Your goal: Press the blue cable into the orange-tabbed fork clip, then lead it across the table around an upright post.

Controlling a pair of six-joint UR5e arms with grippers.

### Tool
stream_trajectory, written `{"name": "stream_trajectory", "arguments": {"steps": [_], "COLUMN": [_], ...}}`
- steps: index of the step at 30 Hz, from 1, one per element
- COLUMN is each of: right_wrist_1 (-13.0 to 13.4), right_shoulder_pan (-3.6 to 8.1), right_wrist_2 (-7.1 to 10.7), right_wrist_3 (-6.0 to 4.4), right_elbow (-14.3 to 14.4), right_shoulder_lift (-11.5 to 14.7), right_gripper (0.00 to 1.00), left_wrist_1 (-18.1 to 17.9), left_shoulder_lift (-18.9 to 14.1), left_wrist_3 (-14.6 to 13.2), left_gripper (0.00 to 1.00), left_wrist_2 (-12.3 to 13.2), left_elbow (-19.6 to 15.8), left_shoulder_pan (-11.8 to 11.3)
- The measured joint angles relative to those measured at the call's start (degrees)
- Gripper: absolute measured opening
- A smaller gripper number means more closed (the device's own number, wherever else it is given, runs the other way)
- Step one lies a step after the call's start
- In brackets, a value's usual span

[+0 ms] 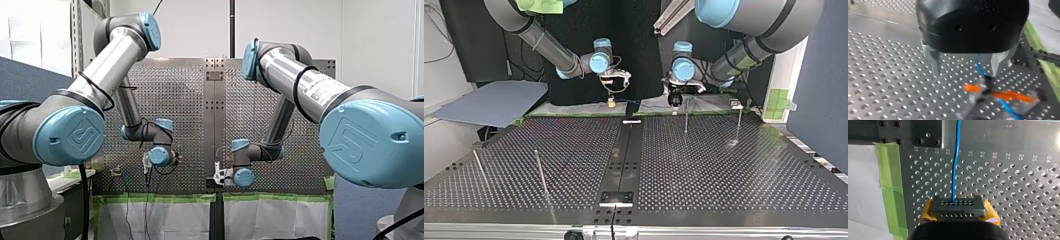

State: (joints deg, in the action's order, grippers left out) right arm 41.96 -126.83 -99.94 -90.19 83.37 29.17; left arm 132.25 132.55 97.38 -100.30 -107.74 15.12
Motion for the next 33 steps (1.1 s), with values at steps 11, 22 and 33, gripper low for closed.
{"name": "stream_trajectory", "arguments": {"steps": [11, 22, 33], "right_wrist_1": [-0.02, 0.02, 0.58], "right_shoulder_pan": [-0.02, -0.06, 0.49], "right_wrist_2": [0.09, 0.01, 0.40], "right_wrist_3": [0.00, 0.00, 0.00], "right_elbow": [0.00, 0.01, 0.00], "right_shoulder_lift": [-0.02, -0.05, -0.16], "right_gripper": [0.00, 0.00, 0.00], "left_wrist_1": [1.90, 2.21, 2.55], "left_shoulder_lift": [4.90, 4.89, 2.48], "left_wrist_3": [-4.74, -6.35, -6.67], "left_gripper": [1.00, 1.00, 1.00], "left_wrist_2": [-3.62, -3.53, -3.61], "left_elbow": [4.04, 5.86, 5.88], "left_shoulder_pan": [0.43, 0.49, 0.61]}}
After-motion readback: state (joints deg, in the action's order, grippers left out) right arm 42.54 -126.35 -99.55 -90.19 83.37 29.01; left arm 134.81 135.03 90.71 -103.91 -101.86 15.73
